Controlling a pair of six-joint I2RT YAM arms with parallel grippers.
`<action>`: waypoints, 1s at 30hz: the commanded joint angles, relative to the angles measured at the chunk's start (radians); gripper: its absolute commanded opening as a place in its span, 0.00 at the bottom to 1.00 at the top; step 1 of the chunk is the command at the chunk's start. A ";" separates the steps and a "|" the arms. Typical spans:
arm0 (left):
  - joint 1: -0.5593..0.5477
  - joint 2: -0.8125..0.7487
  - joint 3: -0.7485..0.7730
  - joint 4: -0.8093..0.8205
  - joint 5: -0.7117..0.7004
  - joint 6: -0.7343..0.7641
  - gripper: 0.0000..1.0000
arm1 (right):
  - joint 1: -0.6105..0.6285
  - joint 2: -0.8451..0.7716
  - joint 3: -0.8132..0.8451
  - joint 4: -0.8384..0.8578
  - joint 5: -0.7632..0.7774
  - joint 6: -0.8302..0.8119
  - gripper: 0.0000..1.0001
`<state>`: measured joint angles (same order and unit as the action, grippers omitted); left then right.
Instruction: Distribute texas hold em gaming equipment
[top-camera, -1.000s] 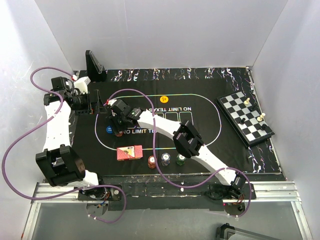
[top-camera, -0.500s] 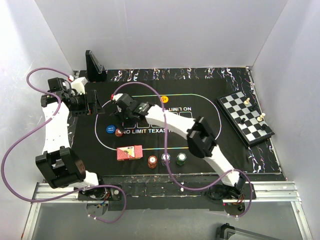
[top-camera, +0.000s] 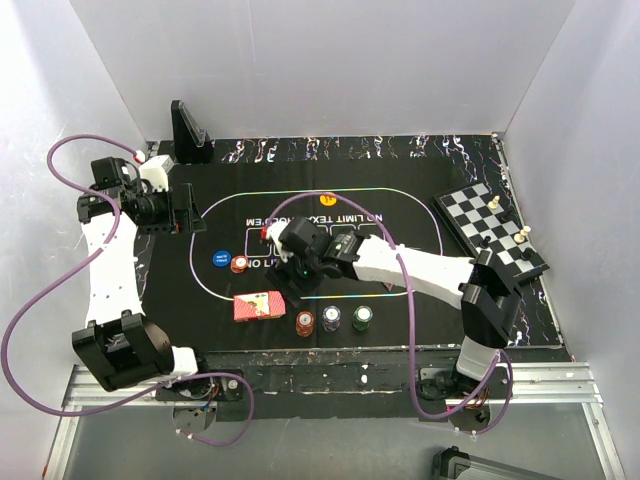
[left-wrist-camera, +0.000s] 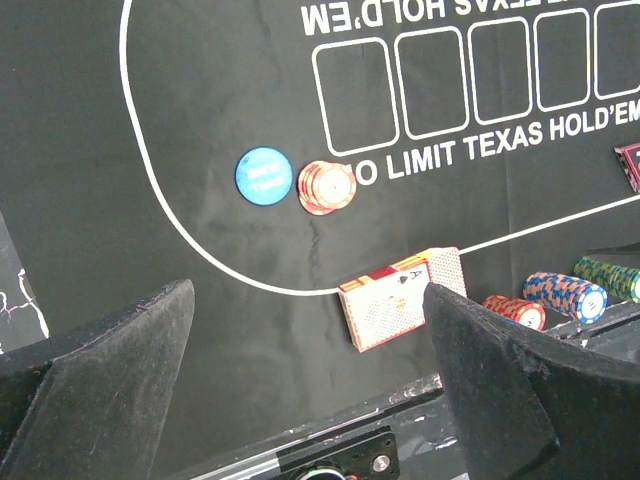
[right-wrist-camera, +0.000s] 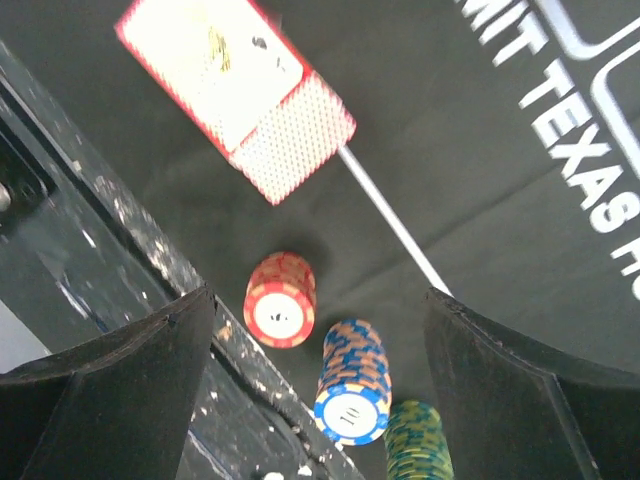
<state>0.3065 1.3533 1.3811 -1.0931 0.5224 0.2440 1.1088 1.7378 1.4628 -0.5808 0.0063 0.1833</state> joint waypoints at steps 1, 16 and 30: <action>0.008 -0.048 -0.007 -0.011 -0.012 0.020 1.00 | 0.040 -0.009 -0.064 0.002 -0.023 0.008 0.91; 0.005 -0.066 0.016 -0.039 -0.022 0.025 1.00 | 0.085 0.089 -0.131 0.044 0.001 0.021 0.90; 0.005 -0.071 0.012 -0.028 -0.027 0.018 1.00 | 0.098 0.098 -0.165 0.078 0.000 0.042 0.59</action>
<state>0.3065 1.3273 1.3808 -1.1225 0.5011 0.2588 1.1942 1.8450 1.3003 -0.5385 0.0036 0.2134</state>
